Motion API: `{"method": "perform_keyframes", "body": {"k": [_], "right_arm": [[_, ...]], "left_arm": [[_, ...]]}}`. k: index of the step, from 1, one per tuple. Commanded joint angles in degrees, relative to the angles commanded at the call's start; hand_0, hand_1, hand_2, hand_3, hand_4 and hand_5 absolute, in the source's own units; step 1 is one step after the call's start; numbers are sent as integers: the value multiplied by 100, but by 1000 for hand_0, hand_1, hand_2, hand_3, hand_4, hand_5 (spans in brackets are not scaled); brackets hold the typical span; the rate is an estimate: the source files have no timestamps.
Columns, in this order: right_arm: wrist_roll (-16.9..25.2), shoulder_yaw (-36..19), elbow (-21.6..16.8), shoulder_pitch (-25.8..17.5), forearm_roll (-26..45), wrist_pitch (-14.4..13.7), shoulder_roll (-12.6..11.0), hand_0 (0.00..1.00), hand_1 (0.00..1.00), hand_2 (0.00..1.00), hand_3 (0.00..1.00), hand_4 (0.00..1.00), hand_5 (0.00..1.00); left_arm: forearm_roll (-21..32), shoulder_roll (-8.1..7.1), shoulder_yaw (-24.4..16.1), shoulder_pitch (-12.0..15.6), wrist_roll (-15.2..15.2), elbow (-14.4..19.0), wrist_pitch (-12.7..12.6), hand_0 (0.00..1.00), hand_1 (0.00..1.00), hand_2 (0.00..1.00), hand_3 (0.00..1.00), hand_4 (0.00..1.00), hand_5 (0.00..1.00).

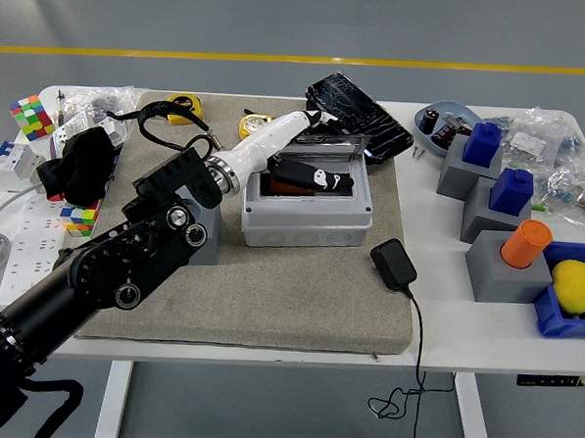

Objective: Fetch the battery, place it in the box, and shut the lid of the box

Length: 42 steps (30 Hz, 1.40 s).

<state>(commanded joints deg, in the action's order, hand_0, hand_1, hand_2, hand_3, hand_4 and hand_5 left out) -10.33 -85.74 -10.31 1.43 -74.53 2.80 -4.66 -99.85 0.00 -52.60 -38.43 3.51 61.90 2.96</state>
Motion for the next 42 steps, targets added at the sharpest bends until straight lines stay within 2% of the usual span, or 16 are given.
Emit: {"method": "perform_keyframes", "body": {"k": [5, 8, 12, 17, 21, 27, 32, 35, 36, 38, 42], "right_arm": [[14, 17, 0, -1, 32, -2, -6, 740, 705, 708, 702, 998, 552], [16, 19, 0, 0, 39, -4, -9, 740, 705, 708, 702, 998, 551], [19, 29, 0, -2, 44, -4, -11, 740, 705, 708, 702, 998, 551], [21, 29, 0, -6, 40, -4, -8, 740, 705, 708, 702, 998, 551], [15, 7, 0, -14, 15, -3, -2, 740, 705, 708, 701, 998, 552], [15, -17, 0, -15, 5, -3, 8, 740, 705, 708, 702, 998, 550], [23, -49, 0, -12, 0, -8, 9, 740, 705, 708, 702, 998, 550], [17, -79, 0, -13, -29, -5, 14, 740, 705, 708, 702, 998, 550], [15, -88, 0, -11, -38, -4, 16, 739, 705, 708, 702, 998, 551], [19, -93, 0, -3, -41, -3, 19, 739, 705, 708, 702, 998, 551], [38, -84, 0, 21, -24, -6, 10, 741, 705, 708, 700, 998, 552]], "left_arm": [[6, 0, 91, 95, 563, 287, 282, 777, 775, 720, 781, 998, 493], [-4, 0, 112, 121, 781, 378, 393, 769, 766, 705, 784, 998, 492], [15, 0, 129, 163, 954, 482, 491, 757, 755, 697, 787, 998, 496], [124, 0, 80, 263, 936, 688, 500, 757, 755, 697, 787, 998, 496], [246, 0, -137, 459, 629, 969, 256, 757, 753, 698, 788, 998, 496], [679, 0, -569, 906, -159, 1373, -329, 745, 748, 700, 789, 998, 494], [1058, -4, -928, 1385, -791, 1699, -615, 712, 718, 680, 774, 998, 469], [1654, -89, -1115, 1711, -1297, 1787, -792, 712, 718, 680, 774, 998, 469], [1875, -115, -1168, 1793, -1457, 1794, -825, 687, 684, 638, 734, 998, 436], [2359, -176, -1336, 2004, -1760, 1810, -810, 687, 684, 638, 734, 998, 436], [3255, -266, -1697, 2342, -2024, 1873, -720, 679, 664, 622, 713, 998, 437]]}}
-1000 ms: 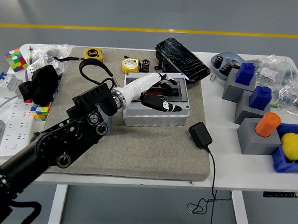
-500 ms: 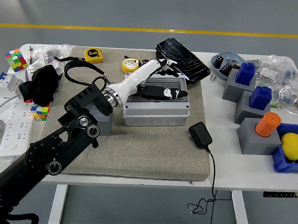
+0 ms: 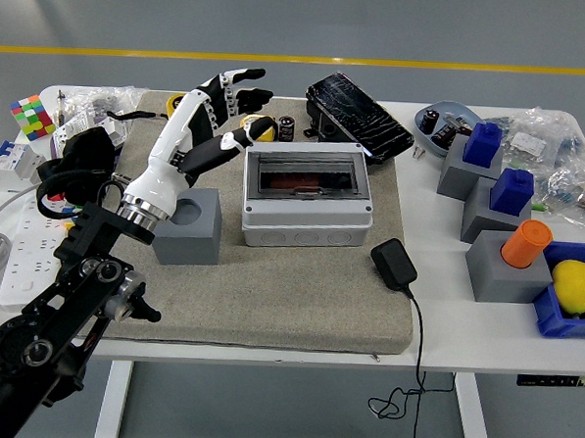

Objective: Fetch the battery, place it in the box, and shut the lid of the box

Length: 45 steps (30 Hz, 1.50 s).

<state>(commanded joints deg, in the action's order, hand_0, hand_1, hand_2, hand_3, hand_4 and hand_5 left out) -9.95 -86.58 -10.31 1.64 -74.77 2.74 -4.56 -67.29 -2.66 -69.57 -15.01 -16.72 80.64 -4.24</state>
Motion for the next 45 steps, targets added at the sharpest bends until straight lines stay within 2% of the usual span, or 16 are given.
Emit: {"method": "perform_keyframes", "body": {"k": [3, 5, 10, 20, 23, 24, 45], "right_arm": [[4, -15, 0, 11, -10, -2, -4, 741, 705, 708, 700, 998, 552], [-3, -35, 0, 16, -30, 0, -1, 741, 705, 708, 700, 998, 552], [-14, -81, 0, 21, -49, 1, 5, 740, 705, 708, 701, 998, 551], [0, -91, 0, 56, -44, 1, 5, 740, 705, 708, 700, 998, 551], [1, -94, 0, 54, -45, 3, 11, 740, 705, 708, 700, 998, 551], [0, -100, 0, 51, -51, 3, 12, 740, 705, 708, 701, 998, 551], [-16, -140, 0, 49, -78, 14, 10, 740, 705, 708, 700, 998, 551]], "left_arm": [[381, -63, -345, 251, -45, 65, 63, 679, 664, 622, 713, 998, 437], [479, -92, -496, 326, -41, 86, 77, 679, 664, 622, 713, 998, 437], [890, -274, -755, 504, 20, 116, 120, 670, 660, 621, 711, 998, 435], [874, -310, -1280, 651, 97, 245, 186, 653, 657, 619, 712, 998, 439], [862, -332, -1372, 699, 156, 263, 225, 653, 657, 619, 712, 998, 439], [855, -334, -1403, 711, 179, 265, 237, 653, 655, 615, 714, 998, 402], [676, -370, -1569, 791, 488, 271, 410, 613, 645, 609, 716, 998, 397]]}}
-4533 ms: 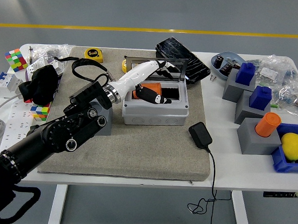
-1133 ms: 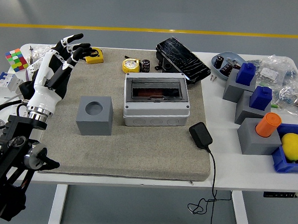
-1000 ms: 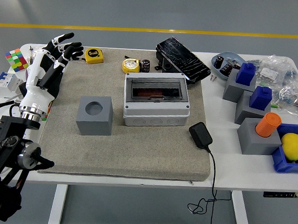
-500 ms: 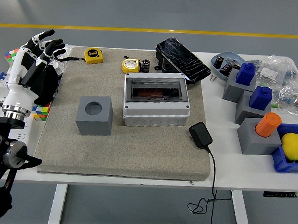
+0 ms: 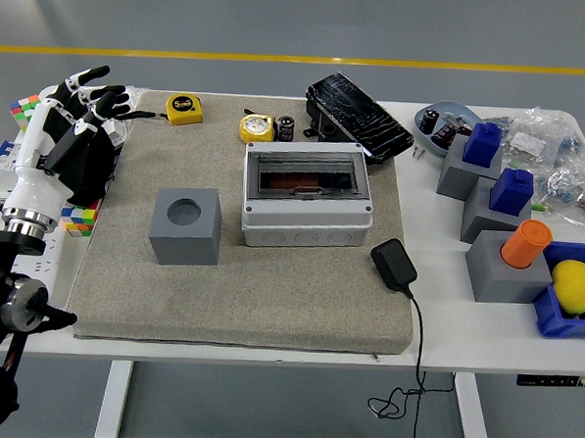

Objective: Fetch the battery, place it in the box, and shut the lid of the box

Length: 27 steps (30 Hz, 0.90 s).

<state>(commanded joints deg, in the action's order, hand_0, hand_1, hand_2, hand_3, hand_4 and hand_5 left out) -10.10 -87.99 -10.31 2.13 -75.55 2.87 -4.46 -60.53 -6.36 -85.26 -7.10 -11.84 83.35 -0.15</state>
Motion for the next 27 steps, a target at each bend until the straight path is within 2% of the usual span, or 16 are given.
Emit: {"method": "perform_keyframes", "body": {"k": [27], "right_arm": [[8, 14, 0, 11, 5, 5, -9, 741, 705, 708, 701, 998, 551]], "left_arm": [[-77, -5, 32, 11, 187, -18, 73, 586, 634, 608, 720, 998, 396]]}}
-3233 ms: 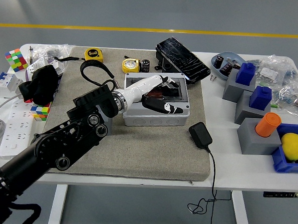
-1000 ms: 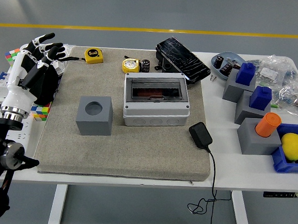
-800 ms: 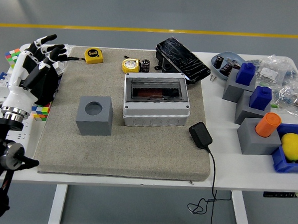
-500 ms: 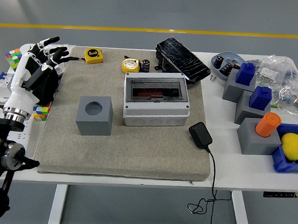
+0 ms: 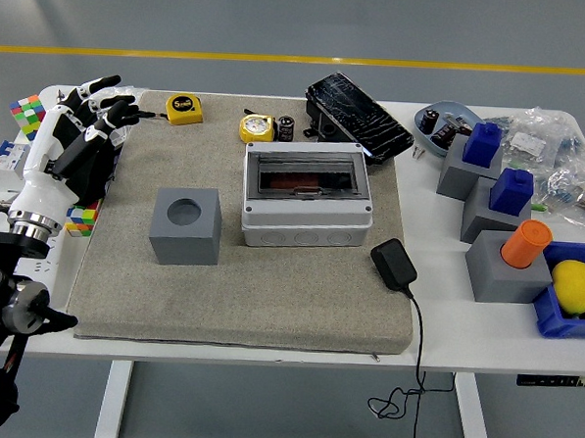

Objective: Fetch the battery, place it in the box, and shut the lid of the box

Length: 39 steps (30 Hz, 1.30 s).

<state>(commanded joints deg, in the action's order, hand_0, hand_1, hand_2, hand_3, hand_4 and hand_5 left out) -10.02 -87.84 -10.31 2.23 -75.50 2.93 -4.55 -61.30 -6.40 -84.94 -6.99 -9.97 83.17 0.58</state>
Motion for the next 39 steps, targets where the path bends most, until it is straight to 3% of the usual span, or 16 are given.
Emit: {"method": "perform_keyframes", "body": {"k": [39], "right_arm": [[0, -5, 0, -3, -14, 3, -7, 741, 706, 709, 702, 998, 551]], "left_arm": [[-60, 9, 39, 13, 160, 19, 58, 580, 627, 608, 725, 998, 398]]}}
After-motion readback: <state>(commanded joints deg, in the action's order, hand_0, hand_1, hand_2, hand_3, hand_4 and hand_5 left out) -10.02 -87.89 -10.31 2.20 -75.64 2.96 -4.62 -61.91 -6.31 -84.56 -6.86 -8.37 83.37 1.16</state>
